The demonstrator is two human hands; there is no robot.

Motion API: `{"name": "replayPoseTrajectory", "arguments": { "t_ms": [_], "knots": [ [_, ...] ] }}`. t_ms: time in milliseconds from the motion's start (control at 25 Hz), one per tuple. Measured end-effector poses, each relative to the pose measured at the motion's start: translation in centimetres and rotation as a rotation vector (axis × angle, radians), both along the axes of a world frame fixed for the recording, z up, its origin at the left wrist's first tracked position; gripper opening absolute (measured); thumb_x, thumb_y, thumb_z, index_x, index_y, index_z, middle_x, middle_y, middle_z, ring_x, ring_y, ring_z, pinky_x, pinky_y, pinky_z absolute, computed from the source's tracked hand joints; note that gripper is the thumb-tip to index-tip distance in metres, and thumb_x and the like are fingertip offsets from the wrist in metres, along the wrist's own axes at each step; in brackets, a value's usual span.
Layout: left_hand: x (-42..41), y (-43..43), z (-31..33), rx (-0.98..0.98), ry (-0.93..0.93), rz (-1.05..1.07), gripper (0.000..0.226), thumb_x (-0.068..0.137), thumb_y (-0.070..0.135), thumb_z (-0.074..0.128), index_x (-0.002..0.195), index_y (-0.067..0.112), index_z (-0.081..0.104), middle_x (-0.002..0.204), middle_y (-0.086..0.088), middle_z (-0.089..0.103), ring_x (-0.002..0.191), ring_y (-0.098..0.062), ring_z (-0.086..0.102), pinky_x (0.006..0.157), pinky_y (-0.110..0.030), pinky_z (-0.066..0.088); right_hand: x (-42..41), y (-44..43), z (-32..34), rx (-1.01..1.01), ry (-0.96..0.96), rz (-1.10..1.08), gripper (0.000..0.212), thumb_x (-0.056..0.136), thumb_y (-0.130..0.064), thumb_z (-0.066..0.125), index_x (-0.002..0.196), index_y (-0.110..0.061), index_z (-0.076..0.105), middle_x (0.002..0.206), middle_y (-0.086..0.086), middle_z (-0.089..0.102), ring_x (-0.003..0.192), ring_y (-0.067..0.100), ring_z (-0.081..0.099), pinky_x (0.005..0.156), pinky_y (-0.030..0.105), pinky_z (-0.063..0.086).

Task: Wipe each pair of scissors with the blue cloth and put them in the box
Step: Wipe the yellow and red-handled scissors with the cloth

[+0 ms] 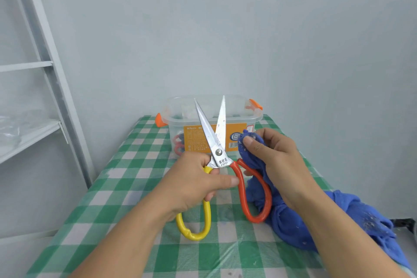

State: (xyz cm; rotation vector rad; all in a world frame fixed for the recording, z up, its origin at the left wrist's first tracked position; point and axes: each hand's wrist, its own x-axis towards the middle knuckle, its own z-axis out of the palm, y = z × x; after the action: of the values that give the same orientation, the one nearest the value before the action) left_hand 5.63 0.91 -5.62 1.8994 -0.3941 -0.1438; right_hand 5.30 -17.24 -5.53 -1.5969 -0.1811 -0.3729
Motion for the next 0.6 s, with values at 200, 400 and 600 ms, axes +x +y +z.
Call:
{"name": "replayPoseTrajectory", "arguments": {
  "t_ms": [200,400,600],
  "knots": [
    [0.5,0.6,0.4,-0.168,-0.062,0.138,0.032,0.079,0.015,0.083,0.074,-0.001,0.055,0.048,0.000,0.040,0.040,-0.011,0.036,0.044,-0.016,0.033,0.3,-0.3,-0.4,-0.135,-0.163,-0.292,0.029,0.096,-0.021,0.066,0.075,-0.002,0.059,0.061,0.001,0.047,0.059,0.014,0.041,0.058,0.030,0.036],
    [0.5,0.9,1.0,-0.287,-0.097,0.310,0.032,0.089,0.035,0.073,0.074,0.008,0.065,0.046,-0.002,0.045,0.033,-0.007,0.032,0.037,-0.013,0.027,-0.9,0.7,0.2,0.002,-0.235,-0.090,0.028,0.097,-0.010,0.062,0.076,0.008,0.058,0.055,0.004,0.052,0.053,0.012,0.044,0.053,0.021,0.039],
    [-0.3,0.2,1.5,-0.425,-0.020,0.247,0.040,0.098,0.035,0.054,0.073,0.004,0.050,0.057,-0.017,0.046,0.030,-0.009,0.029,0.033,-0.018,0.023,-0.6,1.6,-1.3,-0.417,-0.128,0.142,0.035,0.094,-0.039,0.064,0.077,-0.008,0.061,0.071,0.015,0.064,0.068,0.029,0.058,0.068,0.044,0.051]
  ]
}}
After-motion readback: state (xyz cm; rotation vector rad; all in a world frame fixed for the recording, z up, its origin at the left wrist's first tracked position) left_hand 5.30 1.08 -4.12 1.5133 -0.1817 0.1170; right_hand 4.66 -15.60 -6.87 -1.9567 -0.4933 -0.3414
